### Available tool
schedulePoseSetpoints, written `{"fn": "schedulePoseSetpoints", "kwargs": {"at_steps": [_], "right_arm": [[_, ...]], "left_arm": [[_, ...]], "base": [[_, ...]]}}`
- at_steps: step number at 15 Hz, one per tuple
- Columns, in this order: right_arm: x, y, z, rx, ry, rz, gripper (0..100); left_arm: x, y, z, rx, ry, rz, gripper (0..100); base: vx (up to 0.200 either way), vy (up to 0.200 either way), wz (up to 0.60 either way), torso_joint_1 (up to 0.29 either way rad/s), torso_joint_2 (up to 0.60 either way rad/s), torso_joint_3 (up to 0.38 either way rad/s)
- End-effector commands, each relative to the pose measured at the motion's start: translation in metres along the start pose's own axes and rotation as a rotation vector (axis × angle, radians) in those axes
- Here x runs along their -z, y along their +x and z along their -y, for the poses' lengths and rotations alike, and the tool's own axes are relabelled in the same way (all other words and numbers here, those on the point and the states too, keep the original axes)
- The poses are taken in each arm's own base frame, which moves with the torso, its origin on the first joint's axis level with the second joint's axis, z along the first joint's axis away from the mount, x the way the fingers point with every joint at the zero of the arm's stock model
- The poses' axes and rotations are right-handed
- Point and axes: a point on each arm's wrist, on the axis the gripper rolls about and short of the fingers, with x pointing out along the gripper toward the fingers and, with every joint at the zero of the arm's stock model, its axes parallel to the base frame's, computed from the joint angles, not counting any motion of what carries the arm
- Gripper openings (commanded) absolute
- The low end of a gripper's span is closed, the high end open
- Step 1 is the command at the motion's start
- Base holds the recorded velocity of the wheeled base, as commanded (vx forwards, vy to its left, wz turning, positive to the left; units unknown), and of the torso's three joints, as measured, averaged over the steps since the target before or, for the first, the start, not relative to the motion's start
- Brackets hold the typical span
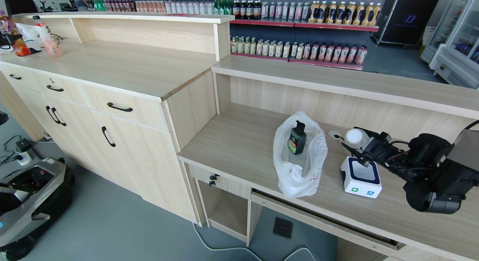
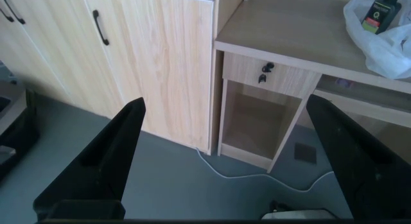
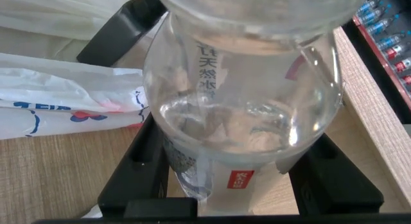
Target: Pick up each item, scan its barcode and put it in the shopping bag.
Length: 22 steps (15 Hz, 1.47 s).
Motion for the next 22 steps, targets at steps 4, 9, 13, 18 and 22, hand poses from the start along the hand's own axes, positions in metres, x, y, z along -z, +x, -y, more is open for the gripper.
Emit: {"fn": "schedulePoseSetpoints", "kwargs": {"at_steps": [4, 9, 13, 18, 22], "right_arm": [[-0.051, -0.014, 0.05, 0.101, 0.052, 0.077, 0], [-0.101, -0.046, 0.091, 0.266, 0.284, 0.007, 0], [-0.112, -0.064, 0.094, 0.382, 0.509, -0.205, 0], [-0.111, -0.06, 0.071, 0.607, 0.646, -0.451, 0], [-0.109, -0.06, 0.067, 0.625, 0.616, -0.505, 0]], "left_arm": [[0.0, 0.0, 0.0, 0.0, 0.0, 0.0, 100], [0.0, 0.0, 0.0, 0.0, 0.0, 0.0, 100], [0.0, 0.0, 0.0, 0.0, -0.001, -0.001, 100], [0.0, 0.0, 0.0, 0.0, 0.0, 0.0, 100], [0.0, 0.0, 0.0, 0.0, 0.001, 0.0, 100]], "base": [[0.0, 0.0, 0.0, 0.0, 0.0, 0.0], [0.0, 0.0, 0.0, 0.0, 0.0, 0.0], [0.0, 0.0, 0.0, 0.0, 0.0, 0.0], [0.0, 0.0, 0.0, 0.0, 0.0, 0.0], [0.0, 0.0, 0.0, 0.0, 0.0, 0.0]]}}
